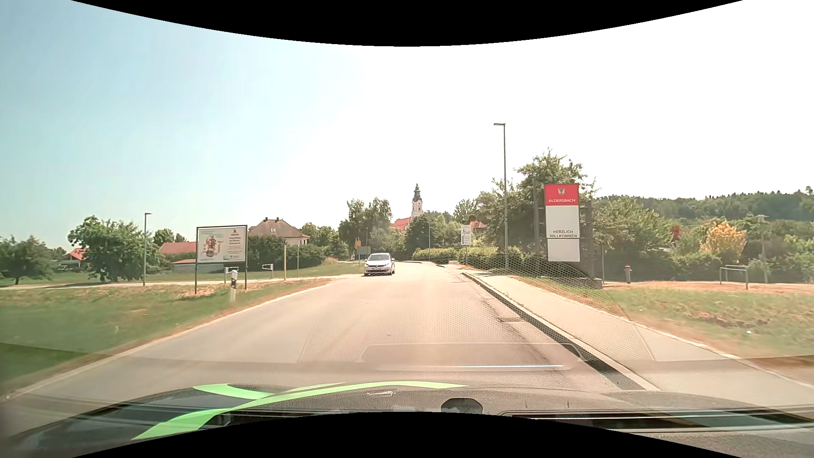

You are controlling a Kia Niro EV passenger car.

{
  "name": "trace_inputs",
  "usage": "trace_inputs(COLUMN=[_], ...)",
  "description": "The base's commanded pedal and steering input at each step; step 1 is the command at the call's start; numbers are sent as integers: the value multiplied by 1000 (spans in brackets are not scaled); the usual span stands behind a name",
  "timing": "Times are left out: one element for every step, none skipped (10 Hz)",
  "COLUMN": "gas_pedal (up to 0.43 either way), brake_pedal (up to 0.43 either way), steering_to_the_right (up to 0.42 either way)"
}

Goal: Follow the waypoints while adhering to traffic rules and regulations

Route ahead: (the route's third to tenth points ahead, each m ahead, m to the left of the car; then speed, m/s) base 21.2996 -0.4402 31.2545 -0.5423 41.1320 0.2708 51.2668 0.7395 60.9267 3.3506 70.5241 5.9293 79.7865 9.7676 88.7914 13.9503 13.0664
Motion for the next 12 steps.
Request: trace_inputs(gas_pedal=[157,118,118,118,118,130,150,150,150,169,169,169], brake_pedal=[0,0,0,0,0,0,0,0,0,0,0,0], steering_to_the_right=[4,3,1,0,0,0,0,0,-1,-3,-6,-9])
